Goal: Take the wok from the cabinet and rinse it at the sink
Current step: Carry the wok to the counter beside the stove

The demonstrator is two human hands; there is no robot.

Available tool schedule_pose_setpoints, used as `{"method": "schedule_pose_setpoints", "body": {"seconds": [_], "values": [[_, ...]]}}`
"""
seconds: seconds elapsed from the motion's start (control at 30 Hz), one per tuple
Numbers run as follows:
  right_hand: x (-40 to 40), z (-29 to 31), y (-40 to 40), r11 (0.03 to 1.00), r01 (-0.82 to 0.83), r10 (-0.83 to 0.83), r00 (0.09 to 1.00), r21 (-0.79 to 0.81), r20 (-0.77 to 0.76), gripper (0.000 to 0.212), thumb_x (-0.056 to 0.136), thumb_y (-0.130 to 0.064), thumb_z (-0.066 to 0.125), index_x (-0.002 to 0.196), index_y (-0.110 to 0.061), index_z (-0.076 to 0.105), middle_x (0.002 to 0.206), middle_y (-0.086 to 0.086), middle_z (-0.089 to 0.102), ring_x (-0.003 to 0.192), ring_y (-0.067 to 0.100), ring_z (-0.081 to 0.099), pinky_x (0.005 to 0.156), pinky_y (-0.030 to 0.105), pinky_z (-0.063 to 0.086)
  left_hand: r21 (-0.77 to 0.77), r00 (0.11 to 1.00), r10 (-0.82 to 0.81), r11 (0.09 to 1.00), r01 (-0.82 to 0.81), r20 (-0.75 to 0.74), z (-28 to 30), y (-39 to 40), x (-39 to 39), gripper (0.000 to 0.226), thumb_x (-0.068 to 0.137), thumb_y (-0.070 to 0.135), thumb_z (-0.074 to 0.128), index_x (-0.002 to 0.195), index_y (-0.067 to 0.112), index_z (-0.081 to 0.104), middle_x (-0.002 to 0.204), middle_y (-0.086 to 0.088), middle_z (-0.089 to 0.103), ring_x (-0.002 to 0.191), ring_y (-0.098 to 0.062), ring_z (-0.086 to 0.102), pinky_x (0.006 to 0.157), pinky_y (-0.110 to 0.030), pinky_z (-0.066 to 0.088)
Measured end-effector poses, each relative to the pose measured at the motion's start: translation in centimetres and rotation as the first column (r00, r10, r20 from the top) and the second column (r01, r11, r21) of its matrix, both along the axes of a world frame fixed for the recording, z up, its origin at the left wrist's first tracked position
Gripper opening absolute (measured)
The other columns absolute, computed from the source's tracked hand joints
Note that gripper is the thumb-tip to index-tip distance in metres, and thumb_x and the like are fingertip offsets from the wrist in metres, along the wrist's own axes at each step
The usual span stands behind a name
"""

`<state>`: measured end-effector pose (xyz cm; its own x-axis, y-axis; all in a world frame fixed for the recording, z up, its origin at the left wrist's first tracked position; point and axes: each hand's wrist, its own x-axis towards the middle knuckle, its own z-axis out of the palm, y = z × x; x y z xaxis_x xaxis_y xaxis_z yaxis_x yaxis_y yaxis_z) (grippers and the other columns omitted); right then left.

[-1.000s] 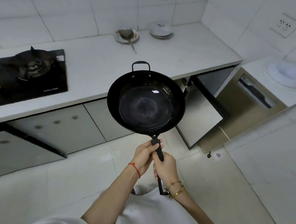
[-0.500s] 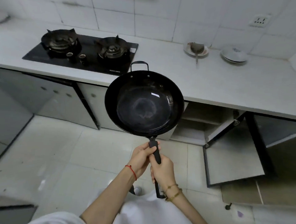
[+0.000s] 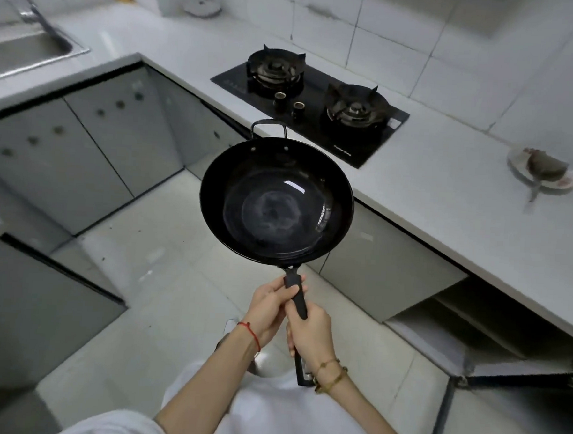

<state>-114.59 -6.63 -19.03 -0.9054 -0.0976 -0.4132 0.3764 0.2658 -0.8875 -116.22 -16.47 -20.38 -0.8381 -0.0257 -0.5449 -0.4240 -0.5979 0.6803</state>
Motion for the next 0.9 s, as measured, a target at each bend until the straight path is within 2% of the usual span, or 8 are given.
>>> {"method": "schedule_pose_setpoints", "body": {"seconds": [0.1, 0.2, 0.4, 0.6, 0.77, 0.9], "values": [[-2.2, 0.0, -2.7, 0.997, -0.080, 0.080, 0.997, -0.004, 0.011, 0.036, 0.096, -0.025, 0.053, 0.067, -0.005, 0.051, 0.044, 0.008, 0.048, 0.032, 0.018, 0.044, 0.034, 0.022, 0.035, 0.000, 0.997, 0.076, 0.997, -0.076, -0.002, -0.3, -2.8, -1.4, 0.029, 0.093, -0.004, 0.050, 0.119, 0.000, 0.063, 0.101, -0.006, 0.074, 0.111, -0.019, 0.064, 0.103, -0.034, 0.047], [-4.7, 0.0, -6.5, 0.988, -0.155, 0.155, 0.988, 0.002, 0.001, 0.036, 0.096, -0.026, 0.053, 0.068, -0.004, 0.052, 0.044, 0.008, 0.049, 0.032, 0.016, 0.045, 0.034, 0.022, 0.036, 0.006, 0.989, 0.147, 0.989, -0.147, -0.001, -0.5, -6.6, -3.4, 0.028, 0.093, -0.004, 0.051, 0.118, 0.001, 0.063, 0.106, -0.005, 0.073, 0.110, -0.019, 0.064, 0.101, -0.034, 0.047], [-10.1, 0.2, -16.2, 0.970, -0.242, 0.242, 0.970, 0.014, -0.023, 0.036, 0.096, -0.029, 0.052, 0.069, -0.005, 0.056, 0.045, 0.009, 0.051, 0.034, 0.017, 0.048, 0.038, 0.025, 0.038, -0.018, 0.973, 0.230, 0.973, -0.230, -0.019, -0.1, -16.4, -8.0, 0.028, 0.093, -0.004, 0.052, 0.118, 0.000, 0.063, 0.113, -0.014, 0.069, 0.106, -0.018, 0.066, 0.089, -0.027, 0.053], [-14.9, 0.9, -25.6, 0.959, -0.282, 0.282, 0.957, 0.011, -0.063, 0.040, 0.098, -0.031, 0.050, 0.066, -0.008, 0.054, 0.045, 0.014, 0.051, 0.035, 0.023, 0.047, 0.037, 0.027, 0.039, -0.076, 0.964, 0.265, 0.961, -0.267, -0.040, 0.6, -25.8, -12.5, 0.028, 0.092, -0.005, 0.052, 0.118, -0.001, 0.062, 0.104, -0.014, 0.072, 0.099, -0.016, 0.068, 0.078, -0.021, 0.056], [-18.4, 1.0, -31.1, 0.956, -0.293, 0.293, 0.955, 0.006, -0.047, 0.043, 0.098, -0.035, 0.049, 0.067, -0.005, 0.056, 0.045, 0.013, 0.051, 0.036, 0.023, 0.048, 0.037, 0.028, 0.040, -0.082, 0.959, 0.280, 0.956, -0.282, -0.031, 0.7, -31.3, -15.8, 0.030, 0.092, -0.004, 0.053, 0.121, -0.004, 0.061, 0.115, -0.019, 0.067, 0.099, -0.017, 0.068, 0.077, -0.020, 0.055], [-21.9, 0.7, -34.7, 0.954, -0.300, 0.301, 0.953, 0.030, -0.043, 0.044, 0.098, -0.037, 0.048, 0.068, -0.007, 0.057, 0.046, 0.013, 0.053, 0.037, 0.025, 0.050, 0.038, 0.032, 0.043, -0.097, 0.961, 0.276, 0.956, -0.277, -0.024, 0.6, -34.8, -19.2, 0.028, 0.093, -0.002, 0.053, 0.118, -0.001, 0.064, 0.104, -0.014, 0.071, 0.096, -0.016, 0.068, 0.077, -0.021, 0.055]]}}
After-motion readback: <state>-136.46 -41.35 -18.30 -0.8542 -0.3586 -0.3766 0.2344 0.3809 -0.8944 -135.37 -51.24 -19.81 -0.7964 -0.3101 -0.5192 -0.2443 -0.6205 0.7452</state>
